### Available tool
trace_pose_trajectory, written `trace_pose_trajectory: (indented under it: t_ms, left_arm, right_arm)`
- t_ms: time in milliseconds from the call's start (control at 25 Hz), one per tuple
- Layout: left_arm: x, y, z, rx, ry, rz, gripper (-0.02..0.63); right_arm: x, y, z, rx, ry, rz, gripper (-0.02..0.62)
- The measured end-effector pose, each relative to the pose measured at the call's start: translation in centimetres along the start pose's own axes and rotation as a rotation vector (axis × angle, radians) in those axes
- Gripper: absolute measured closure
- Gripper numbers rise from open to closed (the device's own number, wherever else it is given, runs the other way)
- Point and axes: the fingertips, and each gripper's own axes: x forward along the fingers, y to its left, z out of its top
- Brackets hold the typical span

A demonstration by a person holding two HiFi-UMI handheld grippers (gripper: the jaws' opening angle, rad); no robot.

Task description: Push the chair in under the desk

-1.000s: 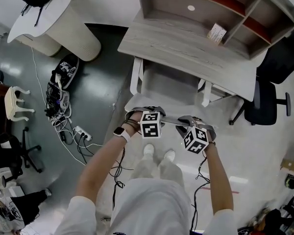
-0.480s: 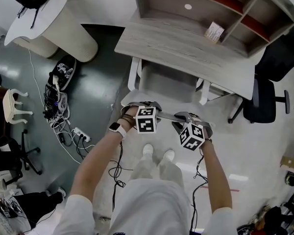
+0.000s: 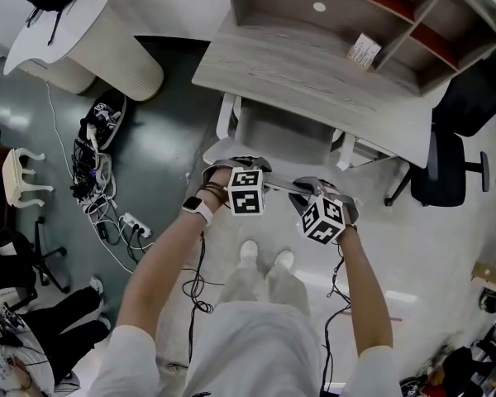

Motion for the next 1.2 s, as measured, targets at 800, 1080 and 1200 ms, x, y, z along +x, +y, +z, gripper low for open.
trace_pose_trajectory:
  t_ms: [800,1080,1200]
  left_arm:
    - [1.6,10.4,-0.1,0.101,0.05,0.18,0.452]
    - [2.2,13.5,0.4,0.119,0.057,0.214,0.454]
    - [2.1,14.0,0.0,0.118,0.073,0.202,0.451]
  right_arm:
    - [2.2,-8.8,1.3,0.004,0.001,-0.077,0.488]
    - [2.7,-11.8,1.2,-0.002,0.003,-0.096,0.488]
    - [2.9,-12.0,1.6,0.002,-0.004,-0.091,0.489]
